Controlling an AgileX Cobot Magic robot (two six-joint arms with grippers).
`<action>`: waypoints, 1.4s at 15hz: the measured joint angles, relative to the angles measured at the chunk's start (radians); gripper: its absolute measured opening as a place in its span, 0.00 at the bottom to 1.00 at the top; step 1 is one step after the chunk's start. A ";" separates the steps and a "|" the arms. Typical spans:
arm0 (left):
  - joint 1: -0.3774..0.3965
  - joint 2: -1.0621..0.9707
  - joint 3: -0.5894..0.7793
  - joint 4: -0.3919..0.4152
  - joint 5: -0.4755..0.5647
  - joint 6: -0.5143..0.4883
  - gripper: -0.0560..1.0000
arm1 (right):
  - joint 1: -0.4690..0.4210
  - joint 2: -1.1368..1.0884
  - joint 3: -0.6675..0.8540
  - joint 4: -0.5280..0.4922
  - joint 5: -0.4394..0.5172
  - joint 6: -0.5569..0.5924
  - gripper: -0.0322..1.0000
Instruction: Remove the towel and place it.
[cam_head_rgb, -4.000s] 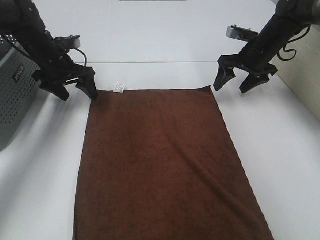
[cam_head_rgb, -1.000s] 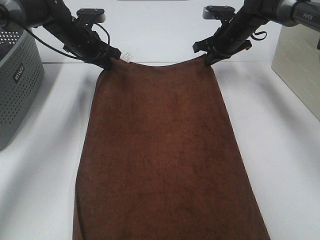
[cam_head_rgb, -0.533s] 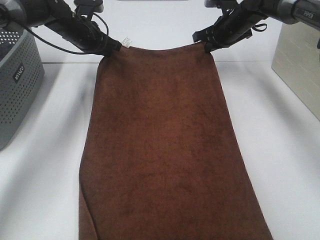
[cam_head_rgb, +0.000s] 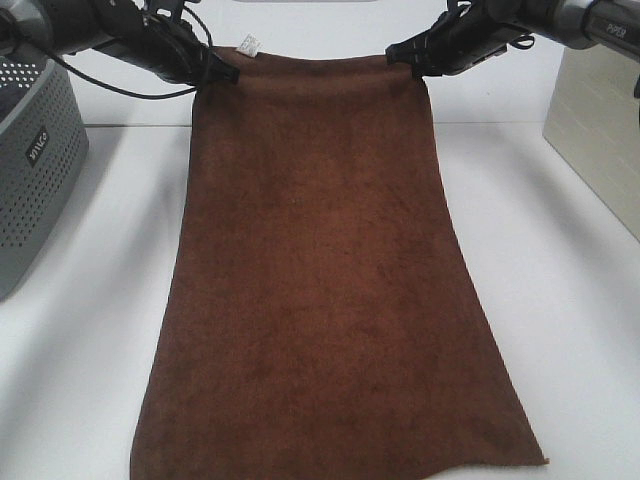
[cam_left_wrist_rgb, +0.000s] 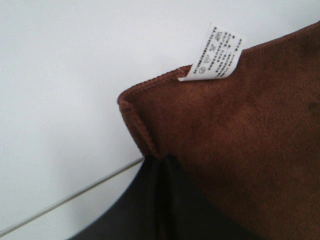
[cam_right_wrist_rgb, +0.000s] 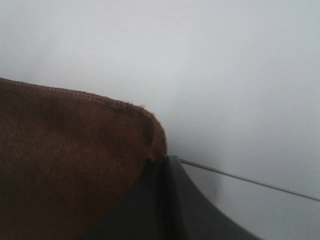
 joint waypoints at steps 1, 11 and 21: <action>0.000 0.000 0.000 0.000 -0.015 0.012 0.05 | 0.000 0.000 0.000 0.000 -0.003 0.000 0.04; -0.001 0.102 0.000 -0.020 -0.123 0.031 0.05 | 0.000 0.088 -0.002 0.030 -0.103 0.000 0.04; -0.010 0.149 0.000 -0.025 -0.229 0.031 0.06 | 0.000 0.129 -0.002 0.068 -0.140 0.000 0.16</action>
